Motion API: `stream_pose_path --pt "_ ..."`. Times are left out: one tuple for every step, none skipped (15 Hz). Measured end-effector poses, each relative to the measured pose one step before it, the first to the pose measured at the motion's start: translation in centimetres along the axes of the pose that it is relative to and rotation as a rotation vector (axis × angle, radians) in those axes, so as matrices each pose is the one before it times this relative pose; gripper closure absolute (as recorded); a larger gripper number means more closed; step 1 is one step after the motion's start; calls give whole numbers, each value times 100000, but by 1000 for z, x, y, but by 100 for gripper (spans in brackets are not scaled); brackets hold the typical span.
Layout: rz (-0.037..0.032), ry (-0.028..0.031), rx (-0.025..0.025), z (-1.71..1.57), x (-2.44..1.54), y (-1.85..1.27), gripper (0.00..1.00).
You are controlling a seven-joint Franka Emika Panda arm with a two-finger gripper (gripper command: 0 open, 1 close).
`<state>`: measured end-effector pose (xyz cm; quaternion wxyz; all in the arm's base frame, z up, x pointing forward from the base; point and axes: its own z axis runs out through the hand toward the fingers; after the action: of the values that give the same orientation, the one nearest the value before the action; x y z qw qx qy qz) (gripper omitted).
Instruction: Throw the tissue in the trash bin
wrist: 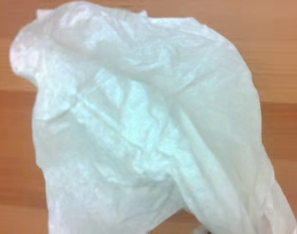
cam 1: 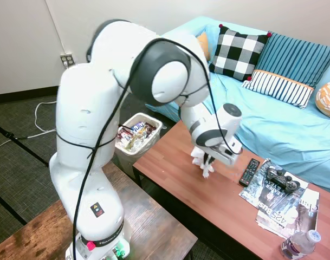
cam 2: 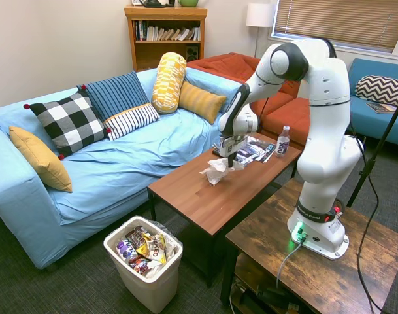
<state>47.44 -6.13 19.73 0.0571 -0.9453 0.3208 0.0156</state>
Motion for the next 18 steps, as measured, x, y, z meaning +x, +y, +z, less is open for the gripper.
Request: stream_pose_path --pt "-1449 831 945 -1147 -2870 -2981 100" --pt "-1334 1083 881 -1042 -2993 -3232 100" --pt "-1441 1125 599 -833 -2909 -3173 100" --pt "-1250 938 185 -457 -2615 -2916 100" --pt "-953 607 -458 -47 -2388 -2454 100" --pt "-845 623 -658 131 -2356 -2342 100" --pt "-634 876 -592 247 -2027 -2295 100" --pt "-509 850 -522 432 -1769 -2233 100" --pt "-758 749 -438 745 -1713 -2466 100" --pt "-621 659 -386 996 -1411 -2376 100" --pt "-335 151 -142 1127 -1177 -2319 100" --pt "-367 -262 -547 1208 -853 -2112 100" --pt "-115 -93 -735 1325 -622 -1959 100" --pt "173 -121 -987 1546 -330 -1620 100" --pt "216 -218 -1042 1834 -129 -1293 100" --pt "255 -446 -1662 2018 10 -777 100" --pt "404 -503 -1950 2265 74 -342 100" --pt "423 -301 -1977 1983 132 -55 0"
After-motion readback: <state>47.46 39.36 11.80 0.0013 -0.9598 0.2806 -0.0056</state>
